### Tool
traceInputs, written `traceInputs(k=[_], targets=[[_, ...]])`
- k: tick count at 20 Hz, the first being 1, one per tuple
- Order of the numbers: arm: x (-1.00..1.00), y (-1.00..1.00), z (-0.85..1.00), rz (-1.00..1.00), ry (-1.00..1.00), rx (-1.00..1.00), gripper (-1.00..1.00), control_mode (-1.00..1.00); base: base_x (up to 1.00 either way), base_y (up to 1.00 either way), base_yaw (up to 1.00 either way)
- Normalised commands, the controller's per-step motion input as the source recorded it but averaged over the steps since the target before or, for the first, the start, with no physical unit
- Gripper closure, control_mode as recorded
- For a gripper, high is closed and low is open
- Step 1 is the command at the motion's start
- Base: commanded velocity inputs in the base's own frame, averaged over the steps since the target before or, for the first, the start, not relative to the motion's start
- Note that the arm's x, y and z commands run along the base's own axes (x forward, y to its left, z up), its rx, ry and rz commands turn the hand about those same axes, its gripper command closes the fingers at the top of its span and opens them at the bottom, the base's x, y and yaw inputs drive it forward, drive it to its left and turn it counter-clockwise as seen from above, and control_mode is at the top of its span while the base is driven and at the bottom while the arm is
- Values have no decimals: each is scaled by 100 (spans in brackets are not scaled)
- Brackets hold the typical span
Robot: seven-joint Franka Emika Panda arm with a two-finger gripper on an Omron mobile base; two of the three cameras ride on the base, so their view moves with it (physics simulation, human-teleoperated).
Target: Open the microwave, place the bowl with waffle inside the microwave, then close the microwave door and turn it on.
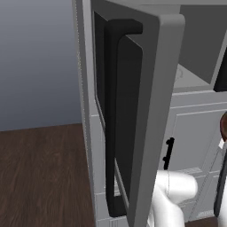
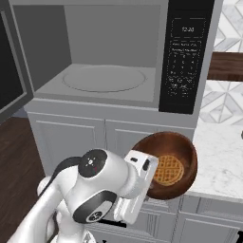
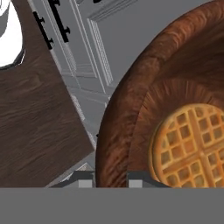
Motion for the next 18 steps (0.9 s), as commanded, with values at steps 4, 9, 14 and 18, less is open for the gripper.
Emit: traceInputs(k=[4, 9, 14, 18], targets=[[-24, 100, 54, 8, -6, 0, 100, -100, 0, 0, 0], [-3, 94, 44, 11, -18, 3, 100, -100, 0, 0, 0], [-3, 90, 46, 16, -13, 4, 100, -100, 0, 0, 0], [14, 90, 44, 6, -19, 5, 100, -100, 0, 0, 0]])
